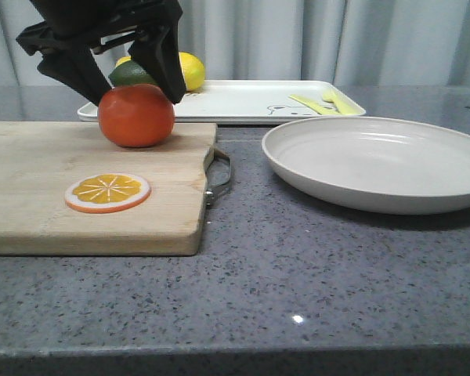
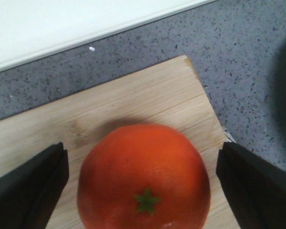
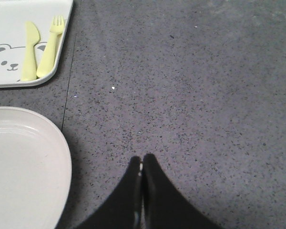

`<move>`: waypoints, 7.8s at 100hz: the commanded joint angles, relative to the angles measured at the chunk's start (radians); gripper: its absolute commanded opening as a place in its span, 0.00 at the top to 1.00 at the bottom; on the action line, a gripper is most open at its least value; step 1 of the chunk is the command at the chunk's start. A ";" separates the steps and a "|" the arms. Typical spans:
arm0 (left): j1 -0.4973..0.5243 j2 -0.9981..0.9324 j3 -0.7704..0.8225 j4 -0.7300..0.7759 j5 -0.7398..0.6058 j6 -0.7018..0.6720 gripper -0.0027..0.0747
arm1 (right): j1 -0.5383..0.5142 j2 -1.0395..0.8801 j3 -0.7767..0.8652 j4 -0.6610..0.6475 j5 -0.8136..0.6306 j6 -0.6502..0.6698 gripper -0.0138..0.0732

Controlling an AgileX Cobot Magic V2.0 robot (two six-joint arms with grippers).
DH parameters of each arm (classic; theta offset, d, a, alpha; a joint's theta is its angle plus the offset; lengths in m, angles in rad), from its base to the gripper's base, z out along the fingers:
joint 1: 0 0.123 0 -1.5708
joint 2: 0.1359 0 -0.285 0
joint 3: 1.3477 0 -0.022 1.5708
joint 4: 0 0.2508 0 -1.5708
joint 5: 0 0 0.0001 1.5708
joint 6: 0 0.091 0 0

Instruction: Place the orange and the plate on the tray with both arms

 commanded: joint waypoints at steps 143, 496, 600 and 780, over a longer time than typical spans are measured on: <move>-0.423 0.226 -0.401 -0.034 -0.062 0.025 0.59 | -0.001 -0.002 -0.042 -0.005 -0.065 -0.004 0.91; -0.080 -1.339 0.878 0.056 -0.268 -0.044 0.99 | 0.112 0.526 -0.478 0.189 0.415 -0.005 0.42; -0.080 -1.339 0.878 0.057 -0.278 -0.044 0.99 | 0.111 0.672 -0.501 0.258 0.430 -0.005 0.92; -0.080 -1.329 0.878 0.057 -0.279 -0.044 0.99 | 0.174 1.546 -1.878 0.603 0.669 -0.118 0.92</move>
